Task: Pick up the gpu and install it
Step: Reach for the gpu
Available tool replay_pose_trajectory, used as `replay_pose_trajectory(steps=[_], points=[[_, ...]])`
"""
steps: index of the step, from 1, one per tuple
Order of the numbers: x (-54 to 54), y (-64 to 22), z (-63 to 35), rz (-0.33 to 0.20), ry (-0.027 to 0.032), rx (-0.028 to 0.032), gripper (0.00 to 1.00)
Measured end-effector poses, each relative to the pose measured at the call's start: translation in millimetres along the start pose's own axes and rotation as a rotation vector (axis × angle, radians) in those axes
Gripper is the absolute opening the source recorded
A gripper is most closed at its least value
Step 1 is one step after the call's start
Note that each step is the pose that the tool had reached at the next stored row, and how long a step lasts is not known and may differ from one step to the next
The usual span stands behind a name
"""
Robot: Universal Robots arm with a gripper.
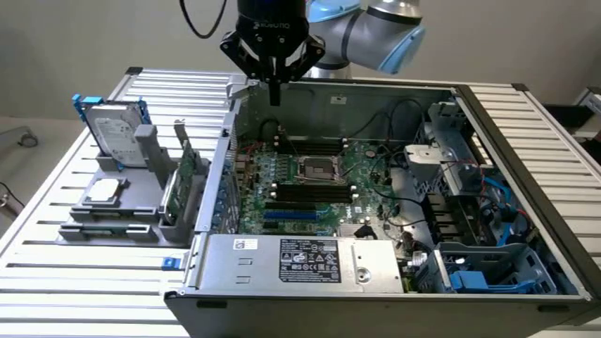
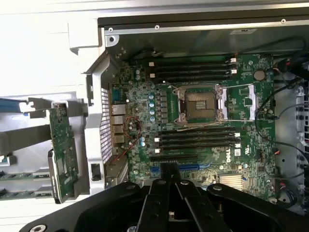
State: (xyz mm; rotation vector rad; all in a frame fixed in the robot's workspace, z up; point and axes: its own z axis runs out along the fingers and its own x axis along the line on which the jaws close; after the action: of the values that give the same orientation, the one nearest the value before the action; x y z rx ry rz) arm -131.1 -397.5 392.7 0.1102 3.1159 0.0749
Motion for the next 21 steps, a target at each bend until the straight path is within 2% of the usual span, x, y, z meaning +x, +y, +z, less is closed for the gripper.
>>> replay_pose_trajectory(steps=[9,17,21], points=[[40.7,7.8,0.5,0.000,-0.0002,0.0004,0.11],[77.2,6.3,2.0,0.000,0.0001,0.0004,0.11],[95.3,4.9,3.8,0.000,0.0023,0.0006,0.11]])
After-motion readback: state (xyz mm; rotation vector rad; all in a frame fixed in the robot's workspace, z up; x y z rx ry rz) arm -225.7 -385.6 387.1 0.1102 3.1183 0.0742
